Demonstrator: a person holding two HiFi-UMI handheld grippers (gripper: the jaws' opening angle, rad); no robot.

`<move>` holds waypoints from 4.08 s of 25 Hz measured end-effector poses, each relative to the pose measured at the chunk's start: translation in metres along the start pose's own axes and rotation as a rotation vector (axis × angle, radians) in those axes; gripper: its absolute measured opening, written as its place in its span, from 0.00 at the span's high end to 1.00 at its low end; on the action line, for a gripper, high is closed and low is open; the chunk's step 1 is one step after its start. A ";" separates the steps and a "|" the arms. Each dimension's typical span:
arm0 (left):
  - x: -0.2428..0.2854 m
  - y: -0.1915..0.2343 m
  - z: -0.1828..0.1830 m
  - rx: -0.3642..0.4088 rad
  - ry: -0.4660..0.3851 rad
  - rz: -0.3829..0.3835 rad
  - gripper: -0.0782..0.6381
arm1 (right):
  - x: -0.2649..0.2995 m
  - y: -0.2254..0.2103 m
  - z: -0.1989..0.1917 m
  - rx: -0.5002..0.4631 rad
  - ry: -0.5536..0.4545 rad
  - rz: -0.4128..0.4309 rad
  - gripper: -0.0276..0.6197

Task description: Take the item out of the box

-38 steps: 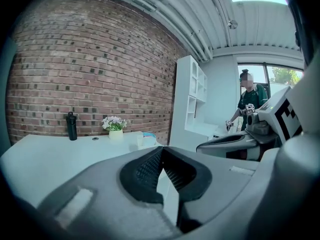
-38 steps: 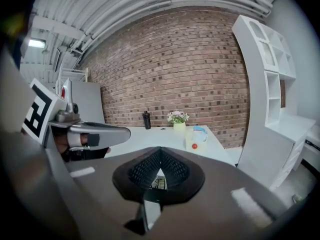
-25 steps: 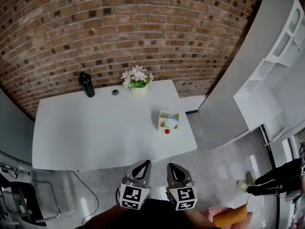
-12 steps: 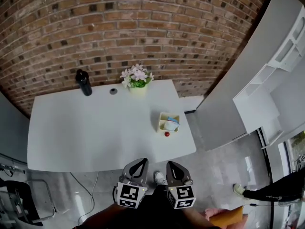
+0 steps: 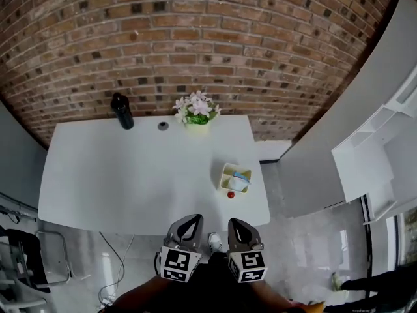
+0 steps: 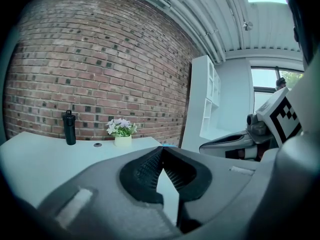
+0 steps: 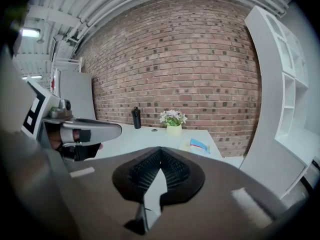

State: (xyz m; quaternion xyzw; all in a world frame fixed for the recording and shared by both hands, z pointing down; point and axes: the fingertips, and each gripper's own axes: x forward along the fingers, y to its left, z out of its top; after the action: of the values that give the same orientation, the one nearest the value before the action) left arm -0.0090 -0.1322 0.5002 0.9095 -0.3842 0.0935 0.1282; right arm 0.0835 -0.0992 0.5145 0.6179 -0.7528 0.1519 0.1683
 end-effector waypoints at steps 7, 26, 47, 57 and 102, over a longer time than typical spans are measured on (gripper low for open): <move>0.037 -0.006 0.006 -0.018 0.007 0.066 0.88 | 0.025 -0.035 0.007 -0.028 0.011 0.074 0.95; 0.105 -0.002 -0.007 -0.055 0.046 0.224 0.88 | 0.083 -0.106 0.004 -0.122 0.070 0.196 0.95; 0.159 0.021 -0.042 -0.067 0.140 0.276 0.88 | 0.147 -0.136 -0.032 -0.215 0.224 0.290 0.77; 0.168 0.030 -0.048 -0.077 0.154 0.286 0.88 | 0.159 -0.129 -0.045 -0.277 0.282 0.350 0.82; 0.065 0.035 -0.002 -0.008 0.054 0.063 0.88 | 0.054 -0.047 0.022 -0.069 0.080 -0.013 0.95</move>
State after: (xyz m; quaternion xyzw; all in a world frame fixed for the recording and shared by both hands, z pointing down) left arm 0.0106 -0.1988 0.5251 0.8935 -0.4095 0.1206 0.1390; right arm 0.1189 -0.1653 0.5192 0.6100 -0.7463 0.1494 0.2203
